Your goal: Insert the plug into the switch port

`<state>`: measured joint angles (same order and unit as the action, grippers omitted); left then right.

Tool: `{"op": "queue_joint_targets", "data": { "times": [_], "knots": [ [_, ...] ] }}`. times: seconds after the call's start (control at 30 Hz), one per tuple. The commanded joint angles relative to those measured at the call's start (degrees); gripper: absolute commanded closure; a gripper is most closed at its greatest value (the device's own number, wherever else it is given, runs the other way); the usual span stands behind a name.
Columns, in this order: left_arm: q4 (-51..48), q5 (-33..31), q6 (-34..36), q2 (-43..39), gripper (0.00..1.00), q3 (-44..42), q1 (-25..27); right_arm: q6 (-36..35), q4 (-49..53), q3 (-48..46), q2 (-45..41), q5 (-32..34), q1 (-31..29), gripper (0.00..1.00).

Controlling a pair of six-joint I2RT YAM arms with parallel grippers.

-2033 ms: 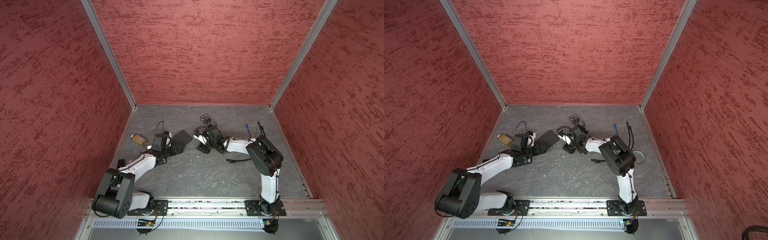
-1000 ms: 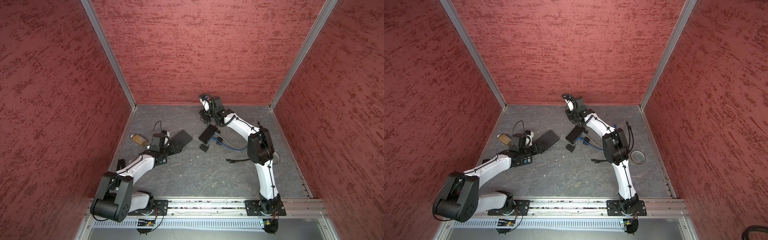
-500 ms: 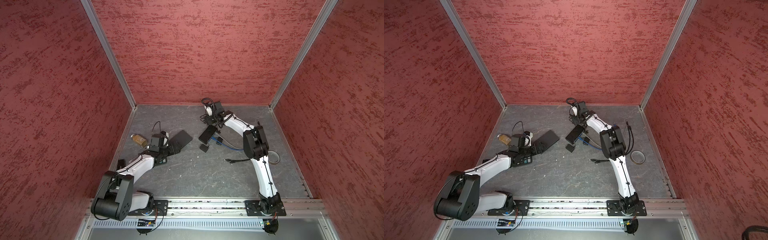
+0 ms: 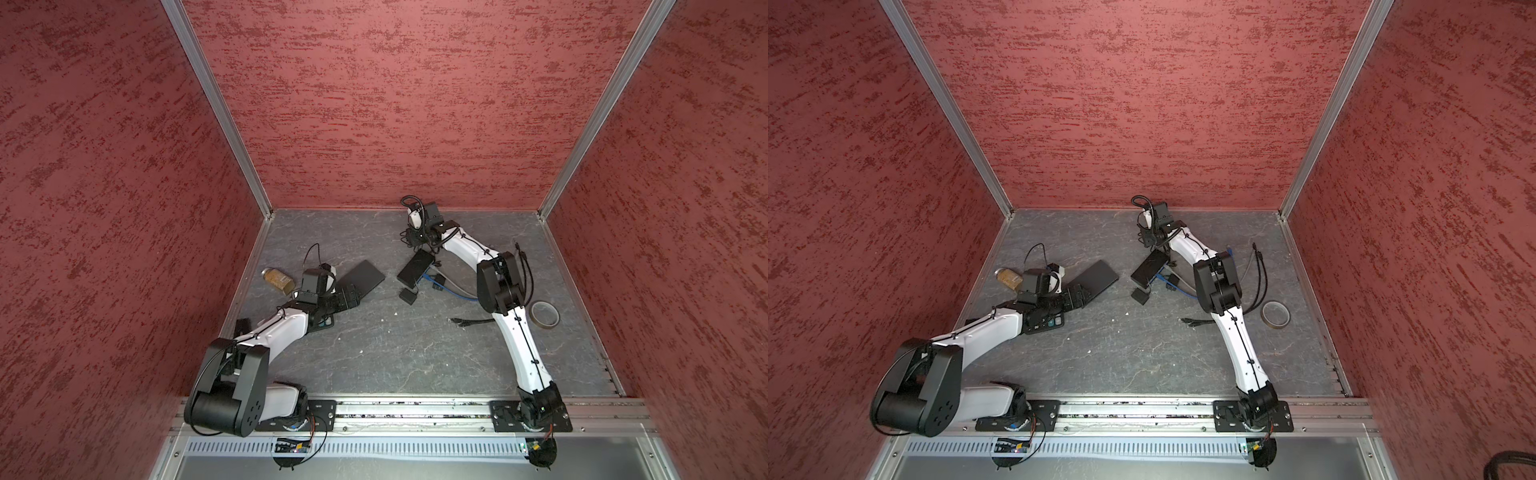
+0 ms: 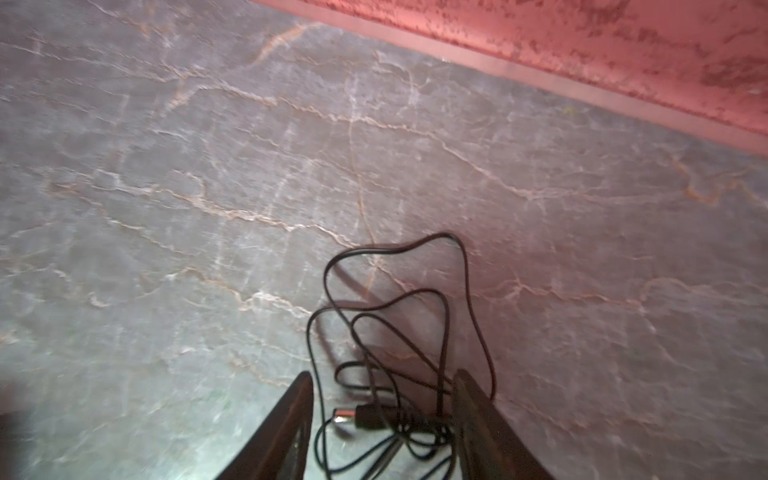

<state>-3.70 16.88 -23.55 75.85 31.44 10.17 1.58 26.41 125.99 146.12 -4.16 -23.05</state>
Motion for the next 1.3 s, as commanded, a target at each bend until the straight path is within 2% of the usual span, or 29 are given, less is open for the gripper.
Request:
{"op": "queue_joint_targets", "data": {
  "times": [0.0,0.13,0.27,0.47,0.5,0.6,0.73,0.9,1.1,1.27],
  "knots": [
    [0.84,0.45,0.88,0.43,0.01,-0.95,-0.55,1.77,1.63,2.11,1.64,1.79,0.31,0.46],
    [0.89,0.56,0.88,0.26,0.0,-1.01,-0.77,1.78,1.71,2.07,2.52,2.15,0.28,0.53],
    [0.74,0.69,0.88,0.07,0.0,-0.85,-0.86,1.84,1.1,2.24,3.19,0.56,0.28,0.66],
    [0.44,0.78,1.03,-0.18,0.0,-0.61,-0.94,1.92,0.84,3.38,3.78,-0.2,0.29,0.73],
    [0.24,0.78,1.05,-0.28,0.0,-0.63,-1.03,1.84,0.75,3.38,3.57,-0.27,0.28,0.71],
    [0.13,0.78,1.14,-0.36,0.0,-0.52,-1.11,1.67,0.51,2.76,2.18,0.54,0.31,0.54],
    [0.24,0.78,0.98,-0.53,0.0,-0.65,-1.12,1.18,-1.89,-1.23,-1.72,4.06,0.29,0.46],
    [0.42,0.88,0.97,-0.55,0.0,-0.81,-1.13,0.62,-4.55,-4.76,-4.65,8.05,0.5,0.44],
    [0.57,0.96,0.93,-0.54,0.0,-1.28,-1.21,1.62,-8.47,-8.76,-7.05,8.23,0.77,0.43],
    [0.66,0.89,0.88,-0.71,0.0,-1.59,-1.25,4.14,-6.69,-7.87,-5.76,6.14,2.13,0.42]
  ]
}}
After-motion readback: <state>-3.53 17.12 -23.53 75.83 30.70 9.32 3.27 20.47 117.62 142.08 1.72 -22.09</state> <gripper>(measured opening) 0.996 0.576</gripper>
